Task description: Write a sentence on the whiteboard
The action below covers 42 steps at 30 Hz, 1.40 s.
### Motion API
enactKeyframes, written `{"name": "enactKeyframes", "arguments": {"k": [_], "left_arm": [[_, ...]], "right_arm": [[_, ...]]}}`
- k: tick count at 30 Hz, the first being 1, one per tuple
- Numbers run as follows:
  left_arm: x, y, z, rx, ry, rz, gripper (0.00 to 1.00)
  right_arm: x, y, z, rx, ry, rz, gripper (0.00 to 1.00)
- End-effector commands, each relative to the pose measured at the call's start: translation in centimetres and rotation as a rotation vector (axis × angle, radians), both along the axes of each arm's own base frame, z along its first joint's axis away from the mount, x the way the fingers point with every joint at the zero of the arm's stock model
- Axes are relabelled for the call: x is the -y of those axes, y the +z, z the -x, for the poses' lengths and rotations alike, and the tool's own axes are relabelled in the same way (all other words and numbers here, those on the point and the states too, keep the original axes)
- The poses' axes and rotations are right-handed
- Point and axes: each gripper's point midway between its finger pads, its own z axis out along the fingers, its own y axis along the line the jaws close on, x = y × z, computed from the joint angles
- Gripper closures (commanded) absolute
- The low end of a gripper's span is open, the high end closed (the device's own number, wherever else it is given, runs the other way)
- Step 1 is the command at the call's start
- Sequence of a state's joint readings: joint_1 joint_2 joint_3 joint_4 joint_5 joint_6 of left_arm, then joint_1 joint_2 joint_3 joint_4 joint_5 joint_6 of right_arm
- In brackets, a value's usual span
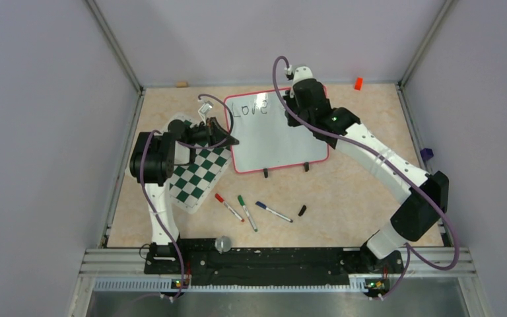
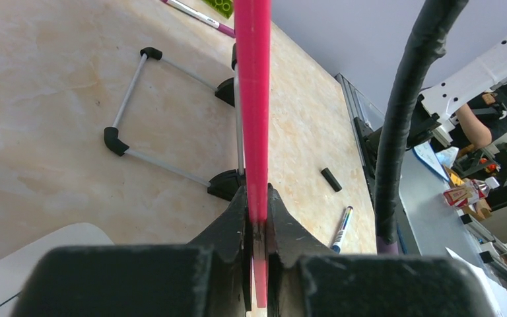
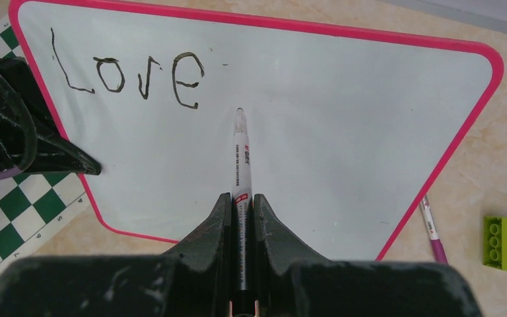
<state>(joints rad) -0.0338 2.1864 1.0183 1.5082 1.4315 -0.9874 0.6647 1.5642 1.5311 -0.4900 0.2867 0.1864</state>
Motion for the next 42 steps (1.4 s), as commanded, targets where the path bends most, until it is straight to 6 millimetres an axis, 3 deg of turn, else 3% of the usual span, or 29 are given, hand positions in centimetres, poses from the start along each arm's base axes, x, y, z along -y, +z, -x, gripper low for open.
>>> {"name": "enactKeyframes", "arguments": {"k": [1, 15, 30, 42], "left_arm": [[0.1, 1.2, 0.3, 0.183, -0.022, -0.008, 1.00], [0.2, 1.1, 0.0, 0.168, -0.023, -0.006, 1.00], [0.2, 1.0, -0.1, 0.163, -0.023, -0.006, 1.00], [0.2, 1.0, -0.1, 0.160, -0.022, -0.006, 1.00]], "right_arm": [[-0.7, 3.0, -0.3, 0.071, 0.001, -0.066, 1.00], [-2.4, 3.4, -2.0, 0.066, -0.008, -0.096, 1.00], [-0.7, 2.1, -2.2, 0.036, -0.105, -0.052, 1.00], [-1.4, 1.6, -2.5, 0.019, -0.091, -0.058, 1.00]]}}
